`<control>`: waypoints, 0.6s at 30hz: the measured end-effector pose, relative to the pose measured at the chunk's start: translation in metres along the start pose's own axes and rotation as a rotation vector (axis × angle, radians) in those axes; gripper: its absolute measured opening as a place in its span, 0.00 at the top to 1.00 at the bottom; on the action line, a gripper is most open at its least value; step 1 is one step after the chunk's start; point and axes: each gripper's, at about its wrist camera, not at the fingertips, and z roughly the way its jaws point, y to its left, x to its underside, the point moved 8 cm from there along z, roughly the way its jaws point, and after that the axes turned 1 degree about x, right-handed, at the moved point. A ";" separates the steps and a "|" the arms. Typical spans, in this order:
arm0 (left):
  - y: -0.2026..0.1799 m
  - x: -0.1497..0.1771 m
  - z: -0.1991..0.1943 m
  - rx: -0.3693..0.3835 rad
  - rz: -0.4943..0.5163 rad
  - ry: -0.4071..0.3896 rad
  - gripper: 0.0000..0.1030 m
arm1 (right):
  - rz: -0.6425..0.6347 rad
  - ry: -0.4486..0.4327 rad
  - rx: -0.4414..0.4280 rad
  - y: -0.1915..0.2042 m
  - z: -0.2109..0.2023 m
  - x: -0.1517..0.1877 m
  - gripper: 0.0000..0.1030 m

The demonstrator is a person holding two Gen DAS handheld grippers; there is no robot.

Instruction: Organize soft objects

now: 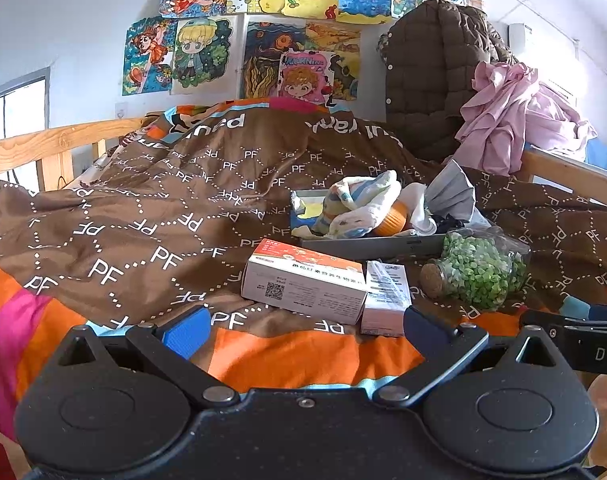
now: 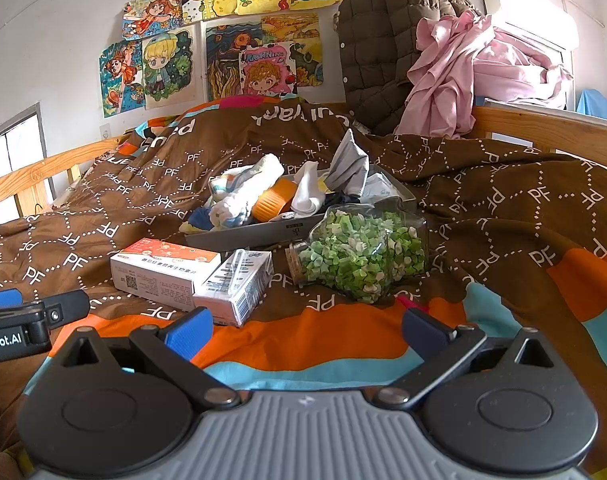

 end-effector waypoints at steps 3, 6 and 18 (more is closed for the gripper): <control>0.000 0.000 0.000 -0.001 -0.001 0.001 0.01 | 0.000 0.000 0.000 0.000 0.000 0.000 0.00; 0.000 0.000 0.000 -0.005 0.004 0.000 0.01 | 0.000 0.000 -0.002 0.000 0.000 0.000 0.00; 0.000 -0.002 -0.001 -0.003 0.005 -0.004 0.01 | 0.001 0.002 -0.003 0.001 0.000 0.001 0.00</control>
